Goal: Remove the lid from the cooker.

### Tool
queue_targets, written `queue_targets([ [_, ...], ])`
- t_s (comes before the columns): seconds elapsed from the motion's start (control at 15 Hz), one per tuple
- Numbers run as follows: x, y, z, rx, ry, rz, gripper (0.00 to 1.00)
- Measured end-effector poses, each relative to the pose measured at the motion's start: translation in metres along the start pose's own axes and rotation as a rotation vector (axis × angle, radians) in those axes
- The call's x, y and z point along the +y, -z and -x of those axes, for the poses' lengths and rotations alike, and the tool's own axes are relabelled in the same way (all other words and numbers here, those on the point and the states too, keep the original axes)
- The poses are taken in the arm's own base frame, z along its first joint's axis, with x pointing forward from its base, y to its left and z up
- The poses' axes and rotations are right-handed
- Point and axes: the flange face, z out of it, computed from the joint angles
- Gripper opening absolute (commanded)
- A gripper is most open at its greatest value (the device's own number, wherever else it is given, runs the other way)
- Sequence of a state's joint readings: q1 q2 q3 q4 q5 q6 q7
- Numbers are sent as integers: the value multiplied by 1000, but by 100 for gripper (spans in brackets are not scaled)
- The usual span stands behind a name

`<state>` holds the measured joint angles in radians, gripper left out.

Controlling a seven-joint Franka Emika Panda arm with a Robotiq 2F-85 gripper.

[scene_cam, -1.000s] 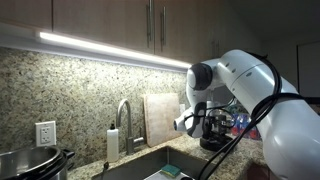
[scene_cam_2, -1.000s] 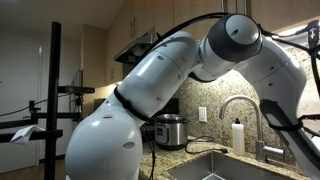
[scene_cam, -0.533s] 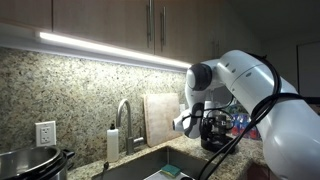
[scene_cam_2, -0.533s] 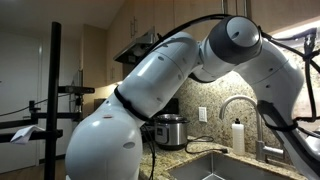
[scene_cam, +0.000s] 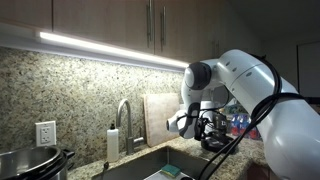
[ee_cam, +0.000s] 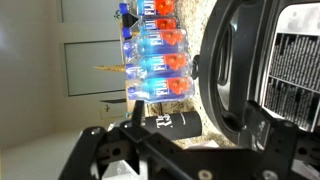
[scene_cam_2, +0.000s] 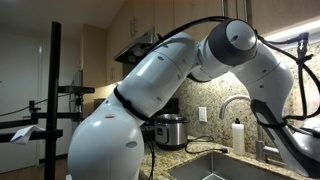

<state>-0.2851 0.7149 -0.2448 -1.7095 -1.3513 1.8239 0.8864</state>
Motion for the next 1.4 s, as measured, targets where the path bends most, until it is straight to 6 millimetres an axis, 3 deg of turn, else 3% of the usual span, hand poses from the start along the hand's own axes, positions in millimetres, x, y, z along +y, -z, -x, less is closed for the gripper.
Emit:
queue_targets([
  [0.33, 31, 11, -9, 89, -17, -76, 100],
  [0.53, 68, 10, -6, 162, 8, -195, 100],
  [0.8, 130, 12, 15, 262, 81, -329, 100],
  [1.0, 167, 36, 32, 323, 167, -423, 100],
  [1.4, 225, 114, 73, 399, 309, -707, 100],
])
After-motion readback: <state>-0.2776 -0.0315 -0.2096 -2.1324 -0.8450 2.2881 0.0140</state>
